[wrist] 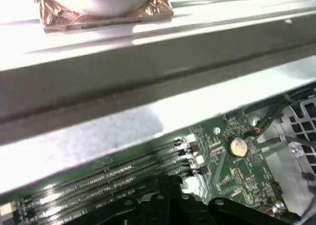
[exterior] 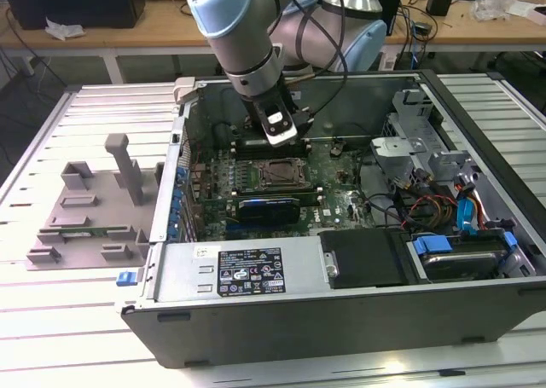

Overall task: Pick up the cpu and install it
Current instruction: 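Install the first cpu locking lever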

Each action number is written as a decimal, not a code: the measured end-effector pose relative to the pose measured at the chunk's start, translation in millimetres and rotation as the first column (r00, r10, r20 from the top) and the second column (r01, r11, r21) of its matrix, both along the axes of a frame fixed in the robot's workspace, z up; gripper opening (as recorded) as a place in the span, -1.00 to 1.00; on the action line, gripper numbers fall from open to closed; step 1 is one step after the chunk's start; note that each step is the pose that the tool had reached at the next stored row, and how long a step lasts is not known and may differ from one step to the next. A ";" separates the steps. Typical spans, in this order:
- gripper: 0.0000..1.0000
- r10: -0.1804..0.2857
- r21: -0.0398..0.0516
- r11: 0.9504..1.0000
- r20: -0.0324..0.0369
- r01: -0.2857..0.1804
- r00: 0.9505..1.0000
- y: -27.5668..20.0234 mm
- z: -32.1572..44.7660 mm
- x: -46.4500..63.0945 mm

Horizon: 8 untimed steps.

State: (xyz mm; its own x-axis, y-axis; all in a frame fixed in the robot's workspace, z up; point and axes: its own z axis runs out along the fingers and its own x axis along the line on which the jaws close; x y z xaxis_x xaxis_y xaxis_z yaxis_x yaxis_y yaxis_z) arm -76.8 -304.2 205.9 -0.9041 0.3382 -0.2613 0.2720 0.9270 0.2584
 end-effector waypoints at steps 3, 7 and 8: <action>-0.79 -0.009 -0.089 0.996 0.000 0.009 1.000 0.0 0.2 0.1; -0.79 -0.013 -0.182 0.983 -0.007 0.012 1.000 -0.3 0.4 1.5; -0.79 -0.013 -0.185 0.983 -0.007 0.012 1.000 -0.4 0.4 1.6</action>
State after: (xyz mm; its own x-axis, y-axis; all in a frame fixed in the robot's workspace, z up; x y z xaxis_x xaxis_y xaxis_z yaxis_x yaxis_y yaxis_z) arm -75.3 -304.5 206.3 -0.9025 0.2961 -0.3128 0.2855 0.9550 0.0805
